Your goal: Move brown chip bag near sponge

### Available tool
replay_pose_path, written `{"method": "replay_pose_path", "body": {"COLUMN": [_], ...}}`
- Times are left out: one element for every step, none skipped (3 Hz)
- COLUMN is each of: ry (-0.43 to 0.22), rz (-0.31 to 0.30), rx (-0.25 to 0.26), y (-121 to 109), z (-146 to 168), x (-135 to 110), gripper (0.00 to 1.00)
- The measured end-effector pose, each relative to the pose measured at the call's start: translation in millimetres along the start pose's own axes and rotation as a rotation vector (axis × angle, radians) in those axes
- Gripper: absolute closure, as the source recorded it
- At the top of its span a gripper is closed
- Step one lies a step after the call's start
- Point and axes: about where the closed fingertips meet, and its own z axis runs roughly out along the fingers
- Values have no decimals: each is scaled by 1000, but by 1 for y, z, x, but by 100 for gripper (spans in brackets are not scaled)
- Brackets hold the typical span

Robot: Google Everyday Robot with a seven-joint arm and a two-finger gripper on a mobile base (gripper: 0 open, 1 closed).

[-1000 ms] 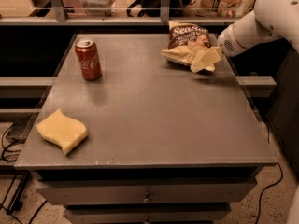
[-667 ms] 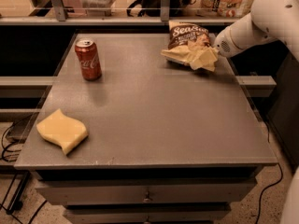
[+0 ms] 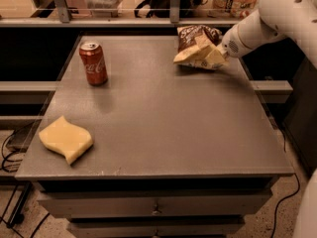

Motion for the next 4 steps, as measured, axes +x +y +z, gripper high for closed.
{"method": "replay_pose_path", "body": {"ry": [34,45,37,36], "rz": [-133,-232,-295,-295], "rx": [0,1,-70,-70], "y": [19,38,73,72], "z": [-36,-75,-115,-115], "x": [-33,-59,-72,-72], "gripper": [100,100,100,100]}}
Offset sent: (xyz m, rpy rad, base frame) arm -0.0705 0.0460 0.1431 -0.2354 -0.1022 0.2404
